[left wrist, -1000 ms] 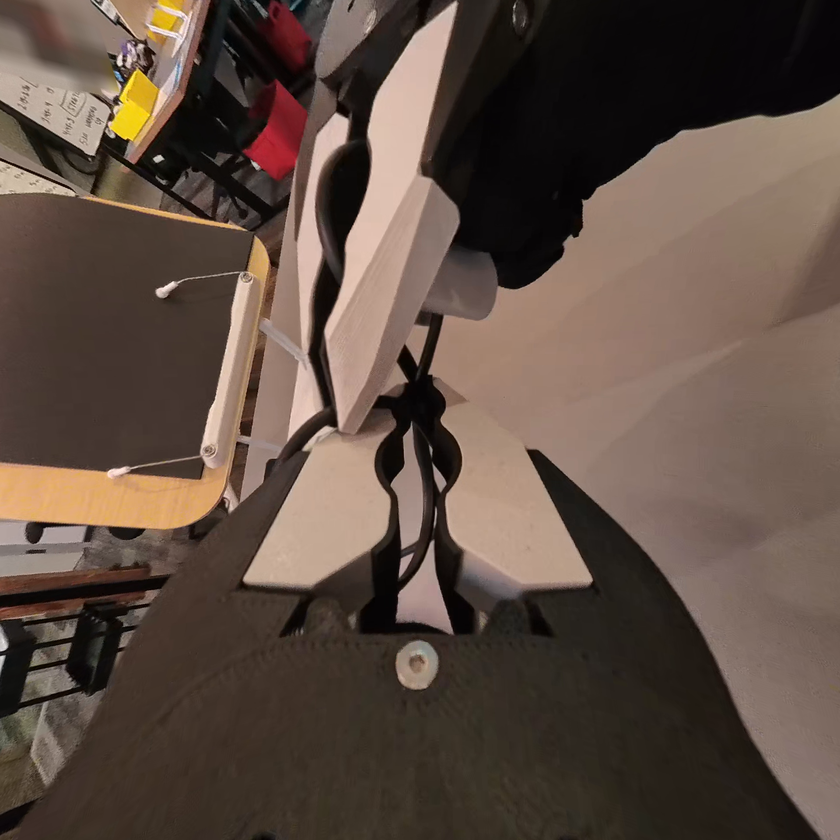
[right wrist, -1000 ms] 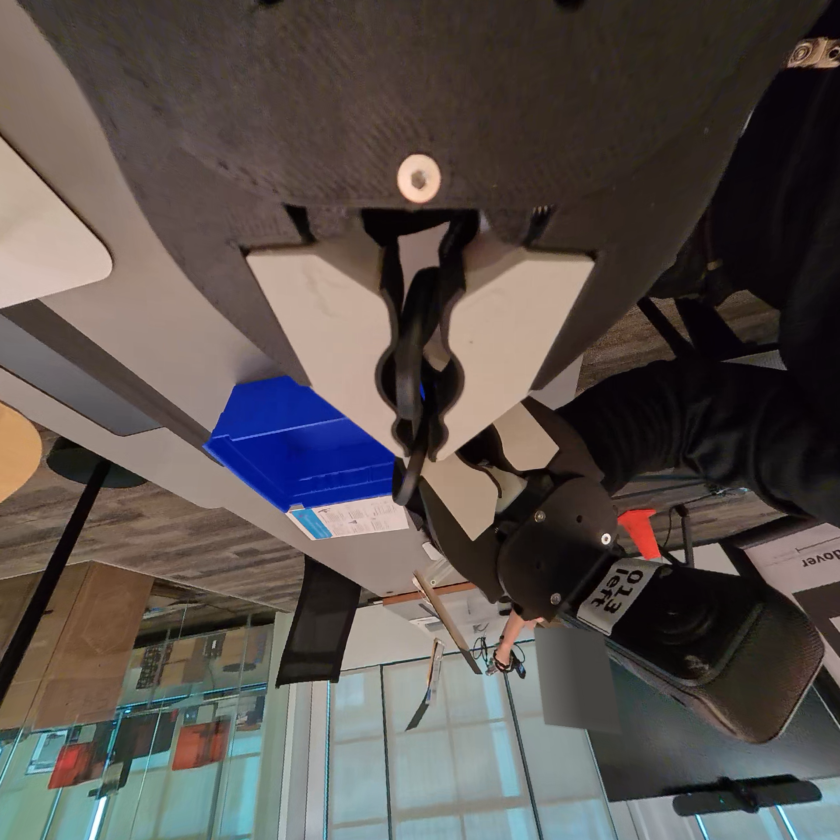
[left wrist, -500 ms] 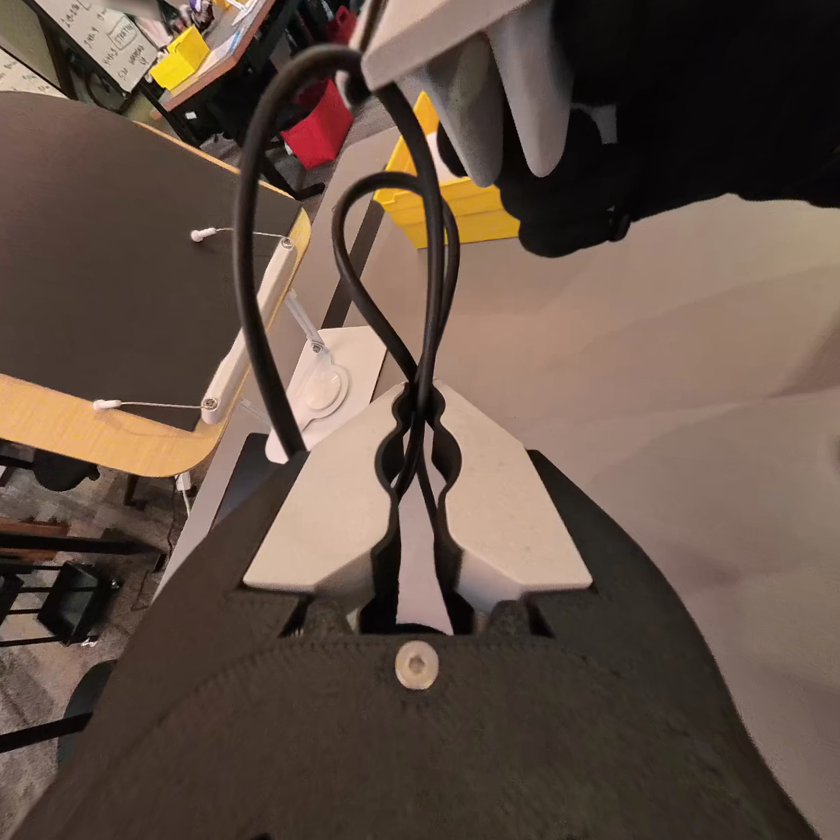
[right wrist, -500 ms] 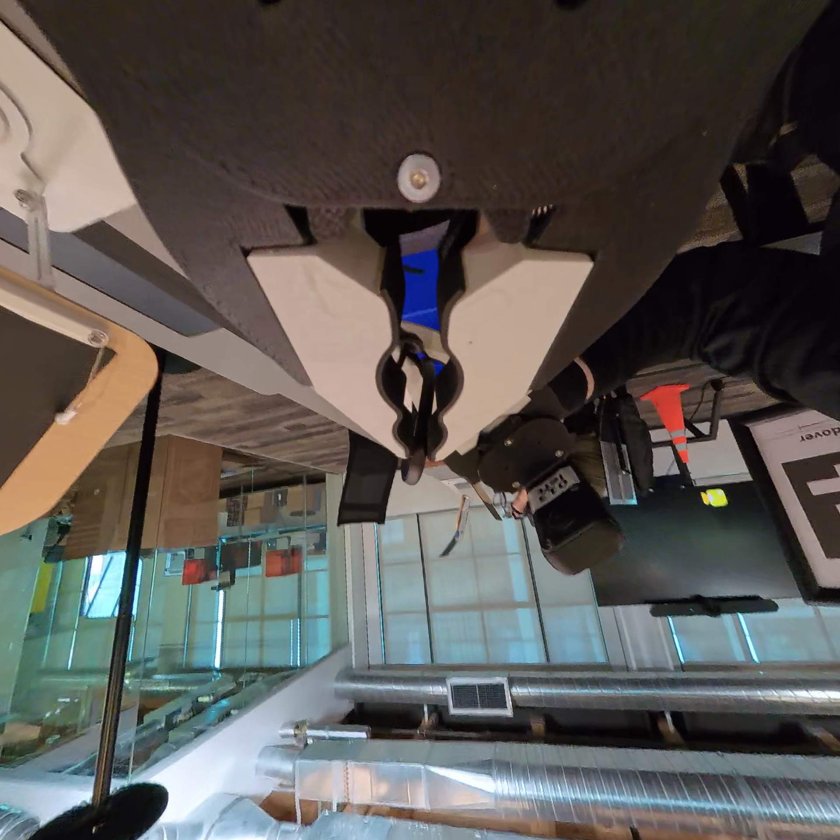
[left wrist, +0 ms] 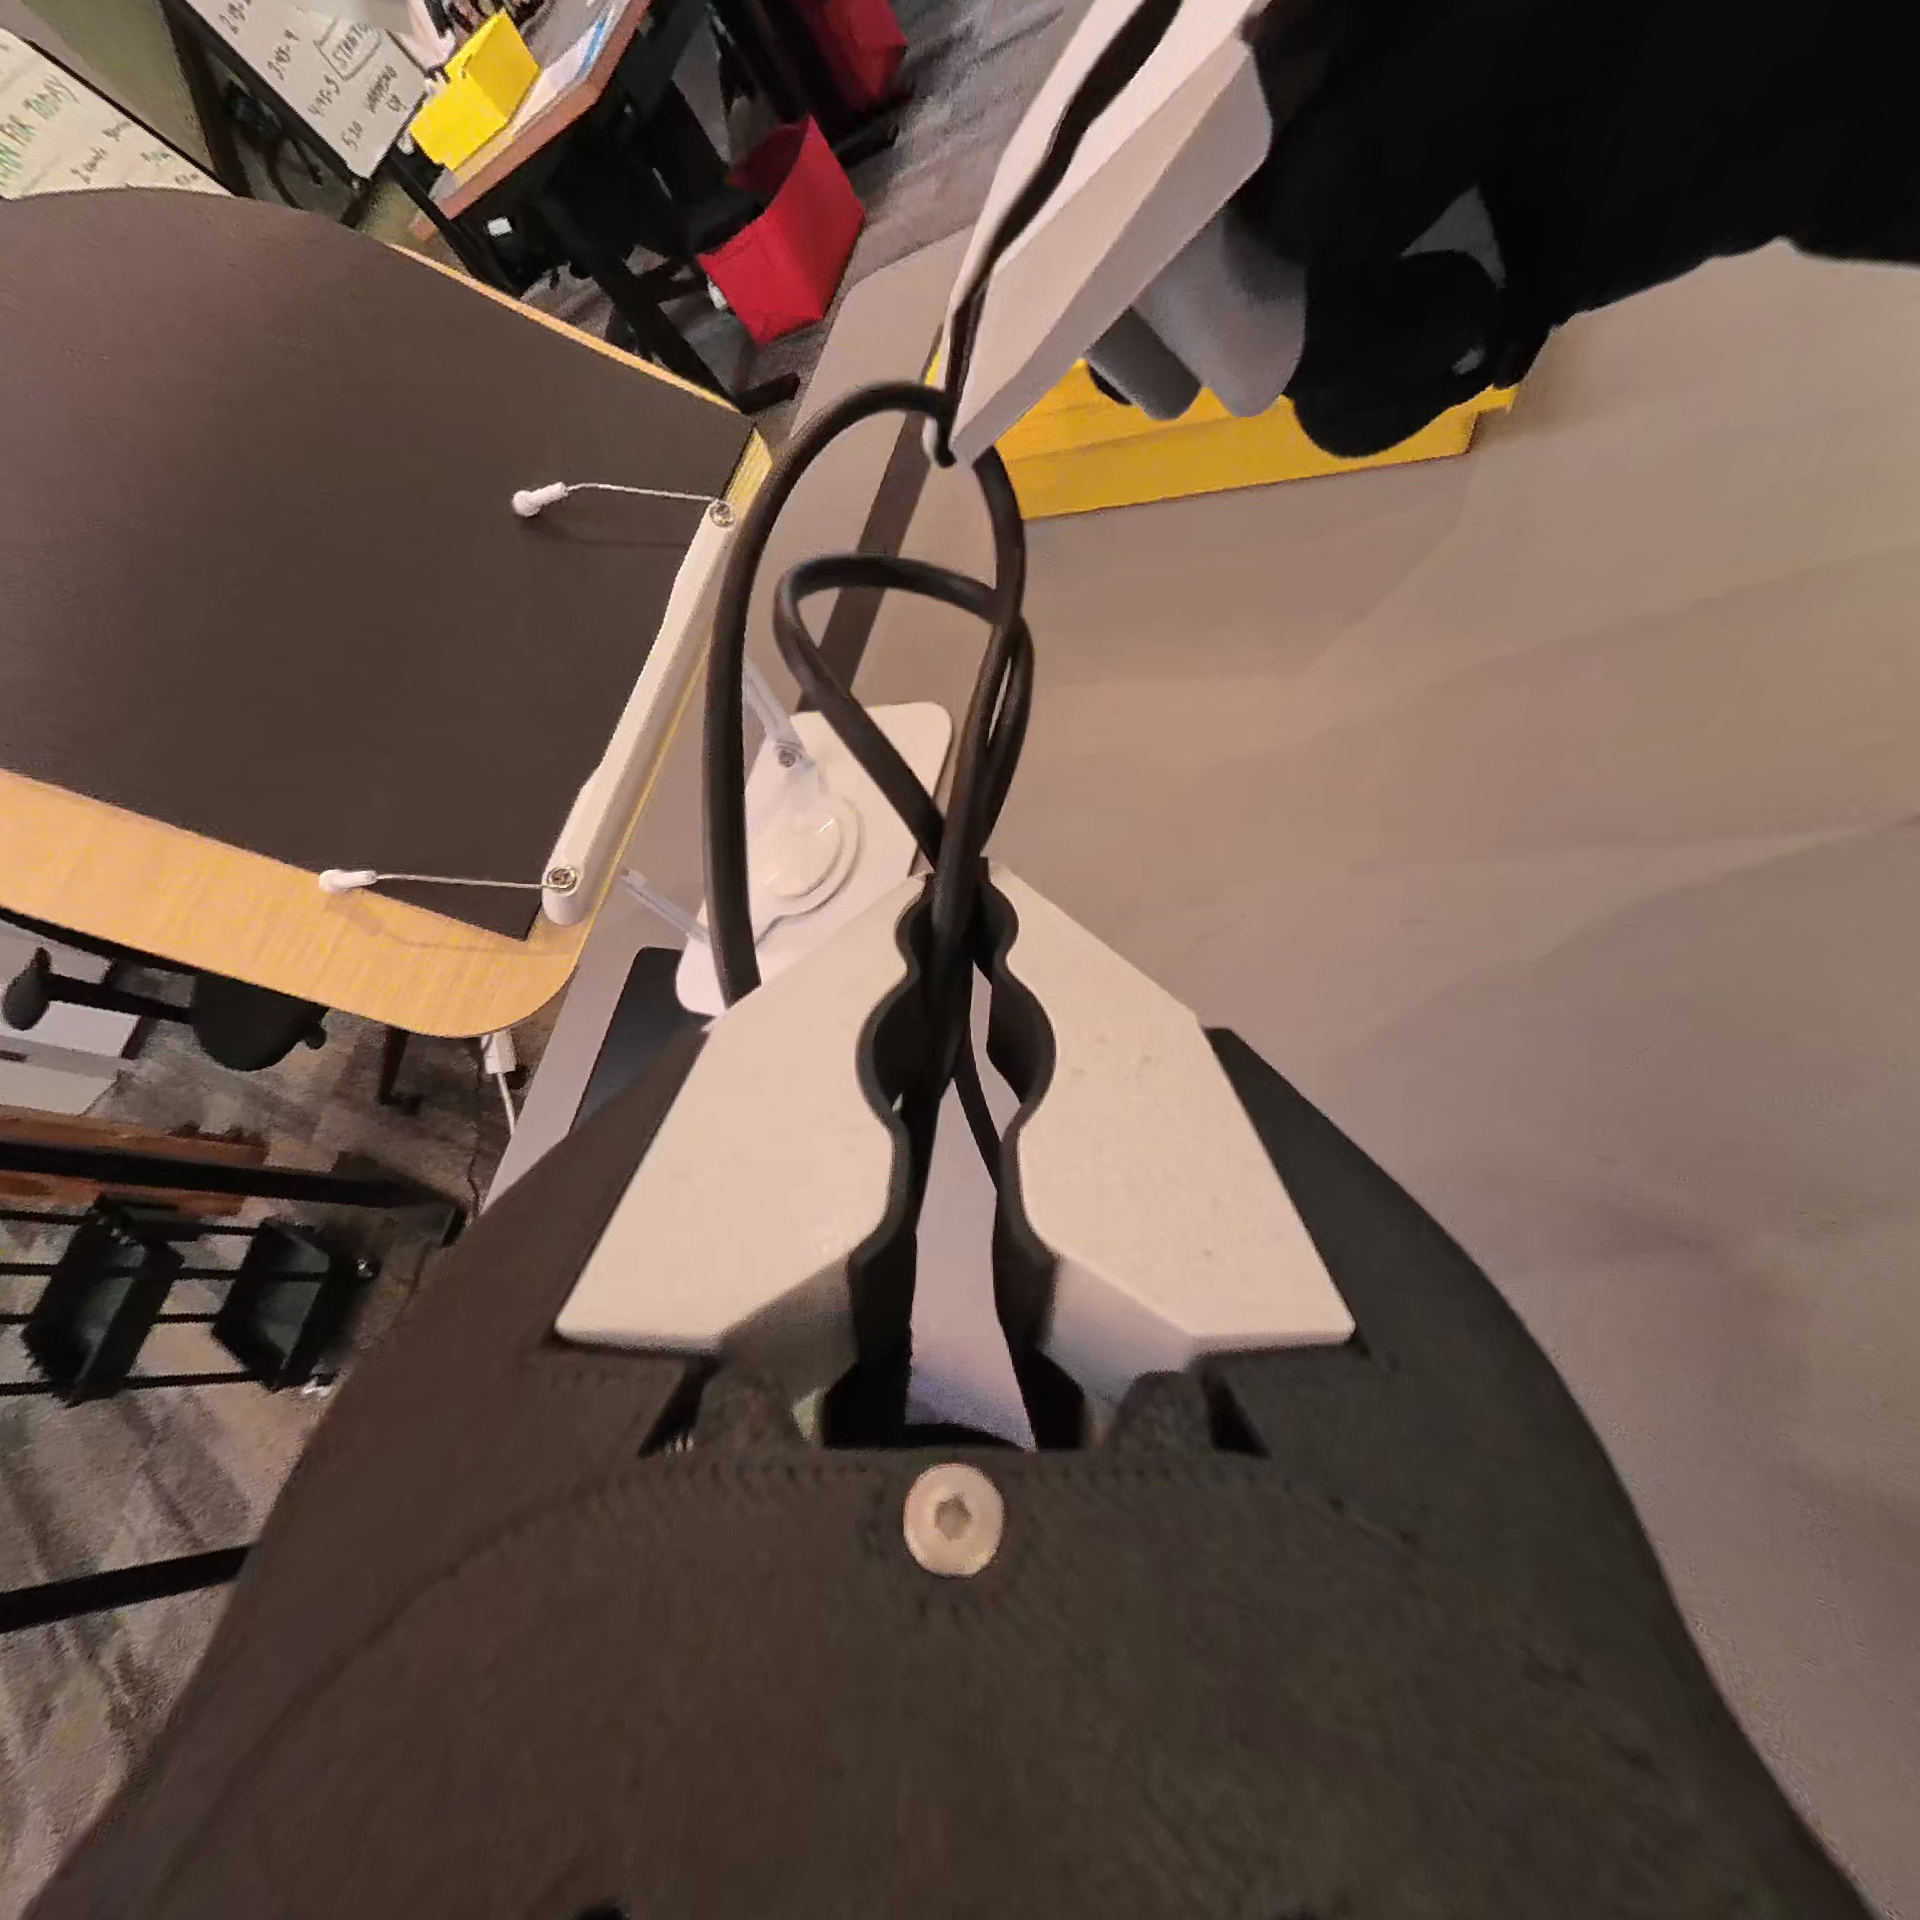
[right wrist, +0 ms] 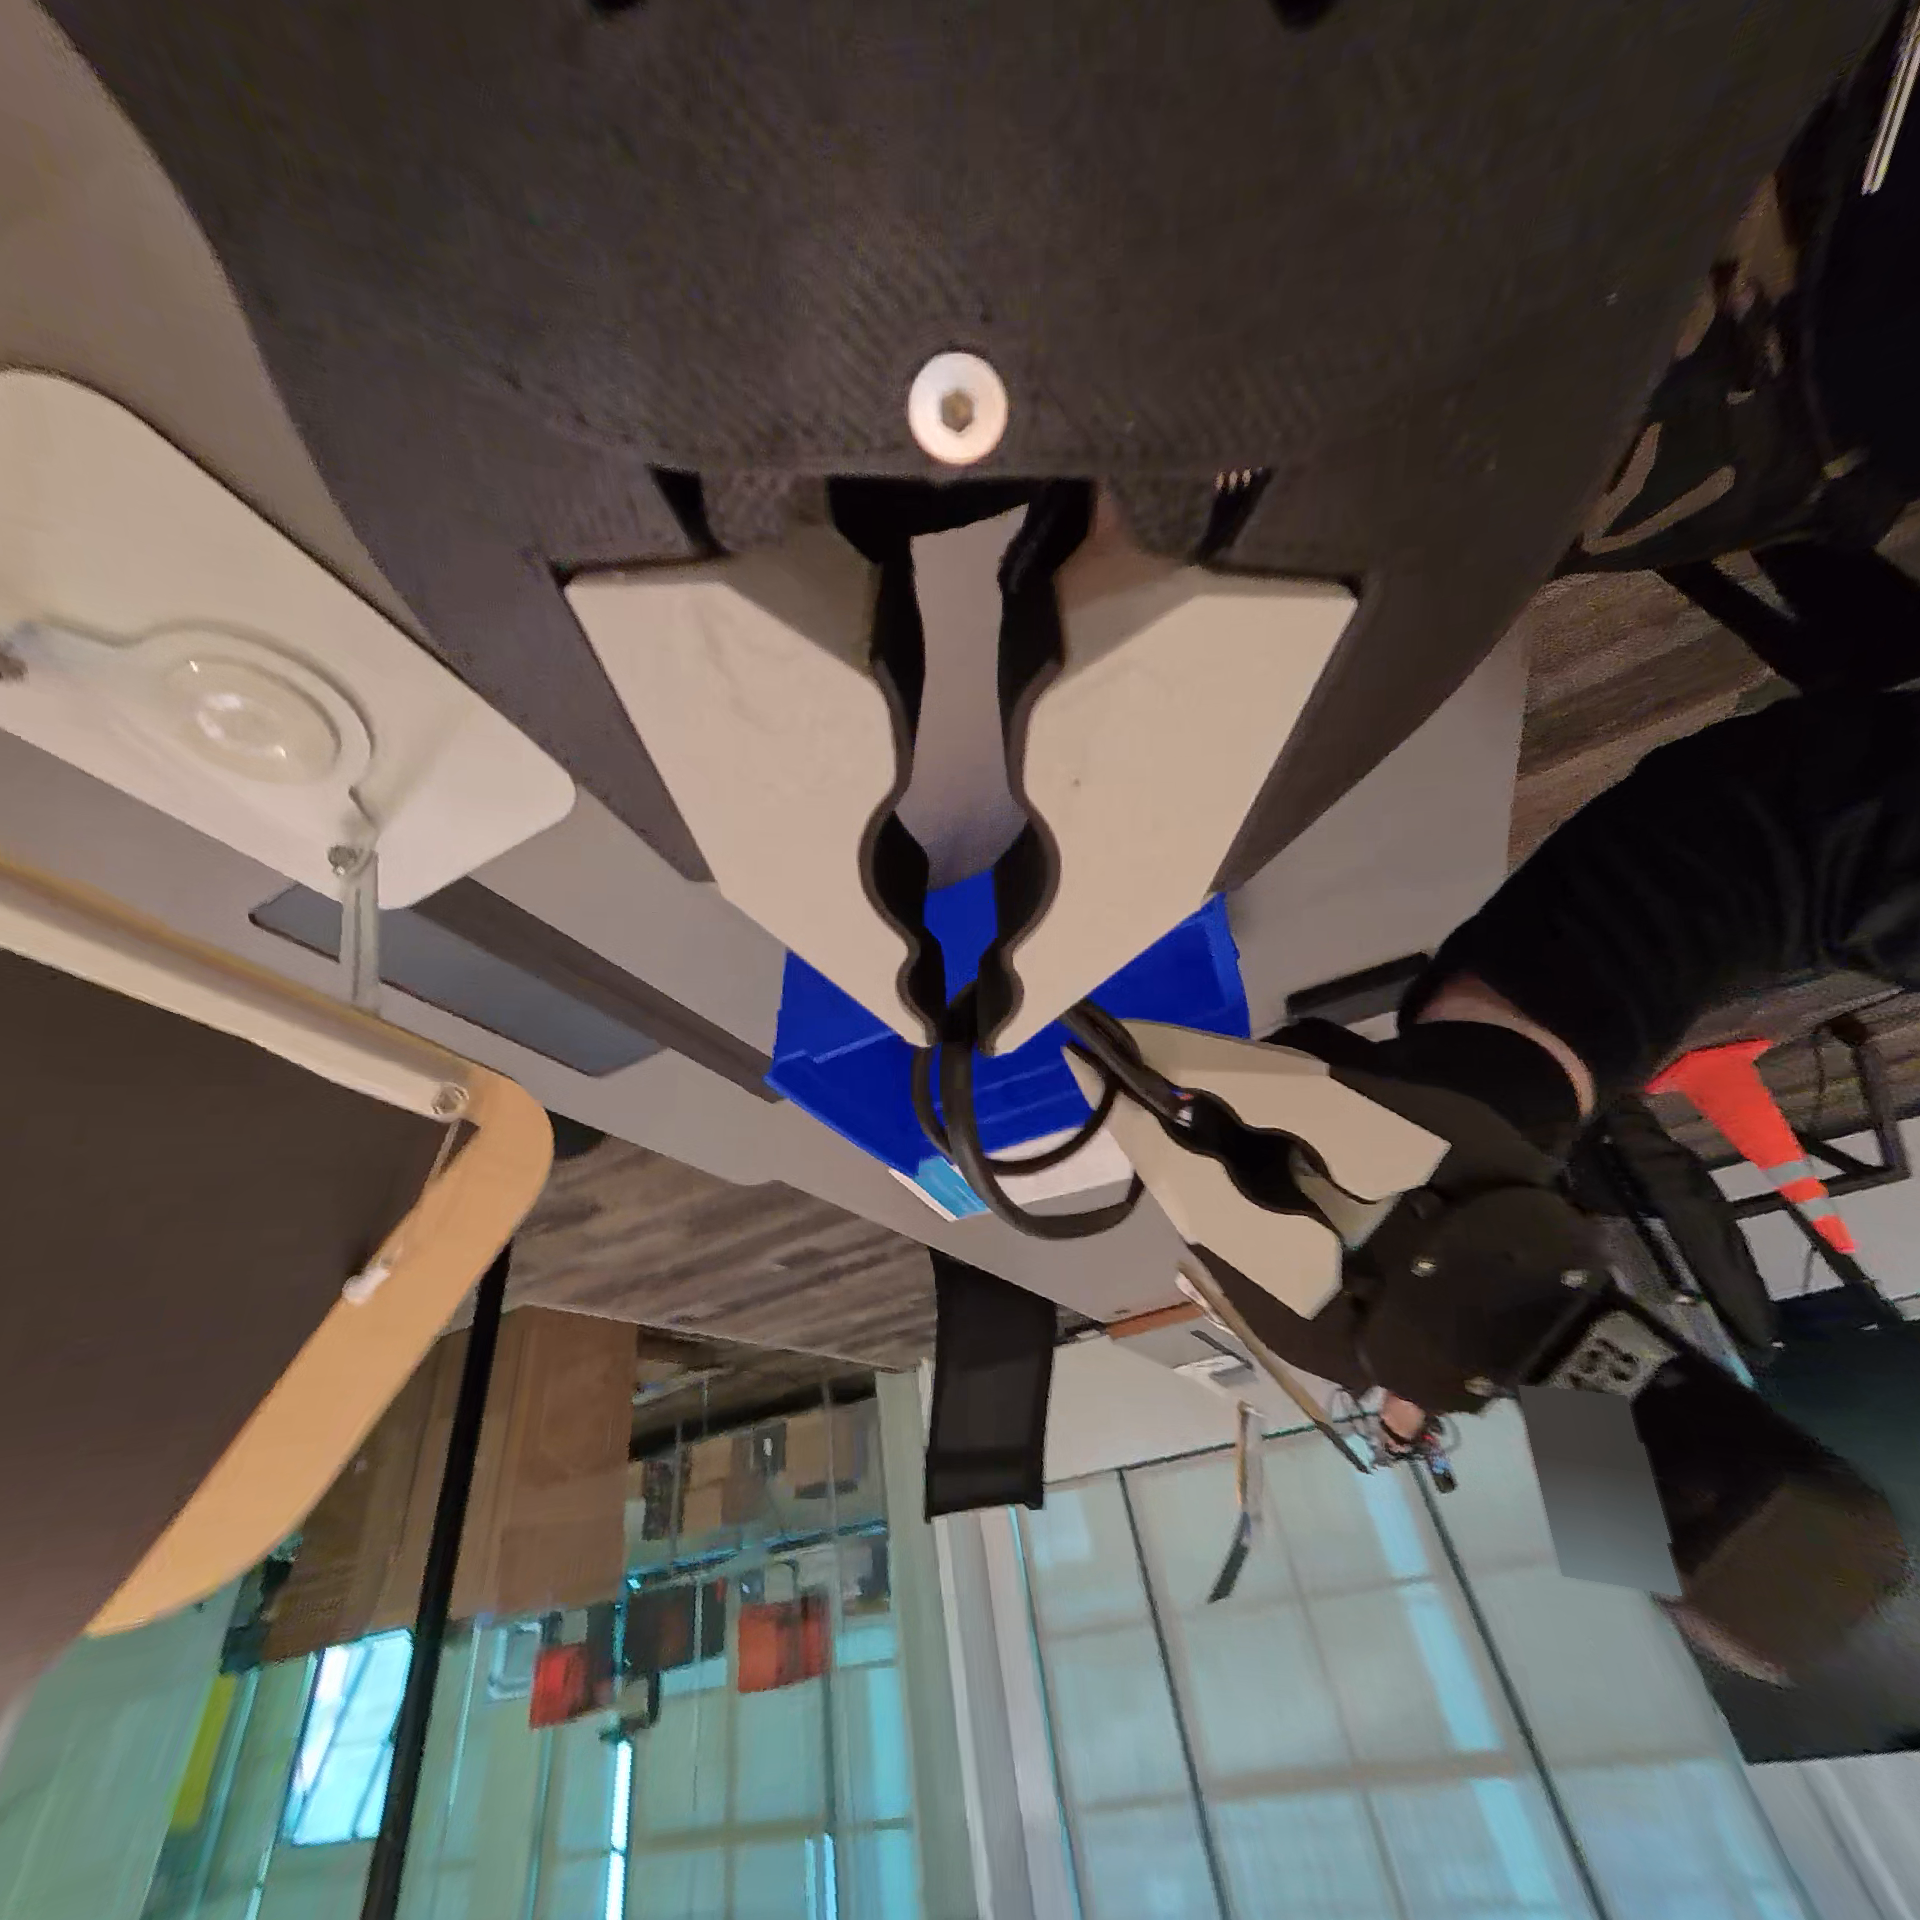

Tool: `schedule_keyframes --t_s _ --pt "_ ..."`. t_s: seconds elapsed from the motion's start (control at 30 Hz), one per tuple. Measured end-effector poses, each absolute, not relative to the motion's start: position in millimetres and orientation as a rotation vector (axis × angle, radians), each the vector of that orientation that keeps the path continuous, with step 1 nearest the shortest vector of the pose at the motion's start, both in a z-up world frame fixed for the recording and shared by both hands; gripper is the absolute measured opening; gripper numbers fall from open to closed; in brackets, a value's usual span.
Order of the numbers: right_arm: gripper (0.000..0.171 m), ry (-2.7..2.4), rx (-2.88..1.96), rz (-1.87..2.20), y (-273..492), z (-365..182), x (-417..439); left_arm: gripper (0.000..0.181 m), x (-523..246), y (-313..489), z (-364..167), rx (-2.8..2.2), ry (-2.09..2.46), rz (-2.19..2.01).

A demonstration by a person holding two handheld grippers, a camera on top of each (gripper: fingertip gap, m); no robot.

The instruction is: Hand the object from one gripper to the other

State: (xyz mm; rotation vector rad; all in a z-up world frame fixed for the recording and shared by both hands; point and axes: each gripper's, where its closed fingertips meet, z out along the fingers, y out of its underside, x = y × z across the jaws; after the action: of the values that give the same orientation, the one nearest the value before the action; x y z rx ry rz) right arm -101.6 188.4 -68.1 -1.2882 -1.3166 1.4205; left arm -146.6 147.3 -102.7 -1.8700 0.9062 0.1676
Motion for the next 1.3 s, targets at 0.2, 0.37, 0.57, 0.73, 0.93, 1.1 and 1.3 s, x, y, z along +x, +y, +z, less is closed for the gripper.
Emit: schedule_keyframes --t_s 0.2,0.37,0.57,0.73,0.93,1.1,1.3 --pt "0.003 -1.341 -1.345 1.425 192.5 -84.5 -104.1 0.003 -149.9 148.3 -106.1 -1.883 0.925 0.224" --pt "0.013 -1.428 -1.309 1.272 184.6 -93.6 -114.1 0.002 -149.0 148.6 -110.6 -1.894 0.946 0.250" --pt "0.023 -1.539 -1.211 1.000 181.8 -96.3 -113.7 0.002 -150.2 147.2 -111.3 -1.903 0.960 0.270" --pt "0.053 -1.624 -1.010 0.854 162.0 -85.9 -112.9 0.002 -146.9 144.6 -116.9 -1.926 0.989 0.247" --pt "0.071 -1.752 -0.808 0.449 151.9 -95.1 -115.2 0.002 -141.2 140.9 -122.9 -1.957 1.010 0.190" --pt "0.099 -1.779 -0.770 0.313 142.0 -100.9 -126.3 0.002 -135.1 136.8 -130.7 -1.986 1.066 0.210" --pt "0.047 -1.833 -0.818 0.280 143.9 -120.2 -131.9 0.002 -129.5 133.7 -133.5 -2.023 1.066 0.195"
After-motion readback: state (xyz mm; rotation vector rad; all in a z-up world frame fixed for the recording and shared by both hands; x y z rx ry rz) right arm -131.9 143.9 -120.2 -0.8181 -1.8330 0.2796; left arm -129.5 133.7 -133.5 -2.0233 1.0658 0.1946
